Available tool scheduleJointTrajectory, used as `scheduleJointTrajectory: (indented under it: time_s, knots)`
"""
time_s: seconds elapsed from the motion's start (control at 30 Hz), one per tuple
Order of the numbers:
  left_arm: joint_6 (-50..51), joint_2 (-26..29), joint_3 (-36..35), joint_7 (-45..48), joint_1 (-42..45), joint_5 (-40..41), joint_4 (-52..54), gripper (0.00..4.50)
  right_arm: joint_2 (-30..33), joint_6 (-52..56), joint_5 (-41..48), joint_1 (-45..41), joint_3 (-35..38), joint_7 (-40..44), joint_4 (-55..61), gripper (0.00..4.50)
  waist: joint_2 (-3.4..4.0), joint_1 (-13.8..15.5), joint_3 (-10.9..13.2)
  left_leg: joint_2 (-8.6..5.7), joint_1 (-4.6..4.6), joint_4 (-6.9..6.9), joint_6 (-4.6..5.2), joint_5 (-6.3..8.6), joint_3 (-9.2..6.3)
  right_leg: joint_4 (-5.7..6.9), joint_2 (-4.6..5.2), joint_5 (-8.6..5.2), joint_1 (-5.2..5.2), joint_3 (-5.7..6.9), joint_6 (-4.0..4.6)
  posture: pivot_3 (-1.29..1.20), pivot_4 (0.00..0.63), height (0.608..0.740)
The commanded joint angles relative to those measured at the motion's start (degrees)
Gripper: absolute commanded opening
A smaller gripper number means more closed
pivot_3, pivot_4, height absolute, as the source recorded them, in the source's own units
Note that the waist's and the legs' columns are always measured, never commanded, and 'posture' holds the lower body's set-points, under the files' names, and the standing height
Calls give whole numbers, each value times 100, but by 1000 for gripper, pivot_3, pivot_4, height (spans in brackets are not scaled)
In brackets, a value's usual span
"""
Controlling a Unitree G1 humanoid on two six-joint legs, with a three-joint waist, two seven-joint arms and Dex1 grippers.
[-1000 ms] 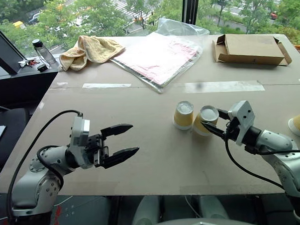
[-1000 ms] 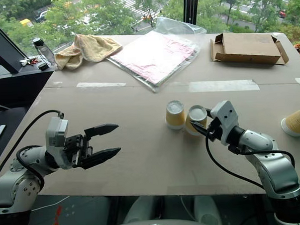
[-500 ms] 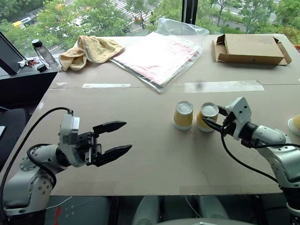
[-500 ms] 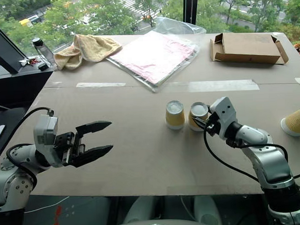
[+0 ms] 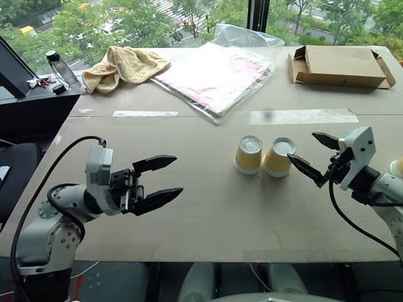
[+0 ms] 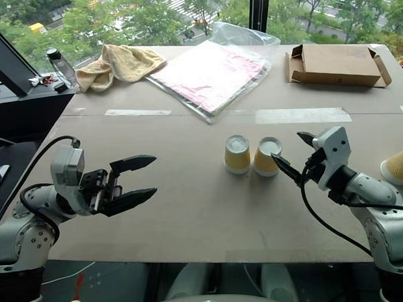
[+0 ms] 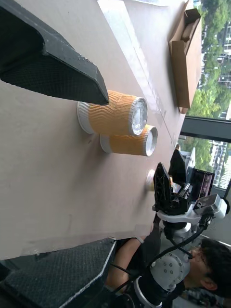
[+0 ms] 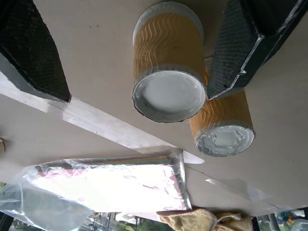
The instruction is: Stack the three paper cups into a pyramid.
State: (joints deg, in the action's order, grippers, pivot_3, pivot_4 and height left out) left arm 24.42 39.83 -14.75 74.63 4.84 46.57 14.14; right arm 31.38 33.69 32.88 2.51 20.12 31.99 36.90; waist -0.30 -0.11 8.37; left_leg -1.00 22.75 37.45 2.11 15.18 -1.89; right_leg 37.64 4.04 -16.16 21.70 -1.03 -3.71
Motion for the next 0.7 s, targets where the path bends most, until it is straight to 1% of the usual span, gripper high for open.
scheduleJointTrajectory:
  time_s: [0.03,0.07,0.13,0.2,0.33,0.43,0.7]
  knots:
    - [50,-55,135,45,263,151,48,4500,120,263,343,159,1179,-552,343,4455,0,-20,0,1,-2,0,0,0,0,2,-1,0,0,-1,0,0,150,740]
    - [77,-82,188,42,351,171,48,4500,183,357,151,201,1431,-799,203,4455,0,-29,0,0,-3,0,0,0,0,4,-1,0,-1,-1,0,0,150,740]
    - [138,-161,314,10,547,208,64,4500,435,354,-734,406,1737,-1337,-381,4455,-3,-33,-2,0,-4,1,0,0,1,7,-2,0,-1,-1,0,0,150,740]
    - [189,-218,426,1,674,218,86,4500,531,247,-1145,470,1902,-1618,-842,4455,-3,-29,-2,-7,-5,2,0,0,5,7,-13,0,-2,2,0,0,150,740]
    - [206,-249,522,21,766,170,70,4500,537,206,-1436,396,1979,-1885,-1431,4455,1,-83,-1,-7,-11,2,0,-1,19,12,-29,0,-1,-4,0,0,150,740]
    - [233,-289,543,-51,828,170,47,4500,393,271,-1382,172,2069,-2054,-1842,4455,1,-95,-1,6,-17,1,1,-1,26,16,-43,0,-1,-10,0,0,150,740]
    - [293,-270,488,-147,681,259,304,4500,255,165,-1219,-355,2036,-2031,-2787,4455,1,-66,0,6,-18,3,1,0,33,16,-42,0,-2,-16,0,0,150,740]
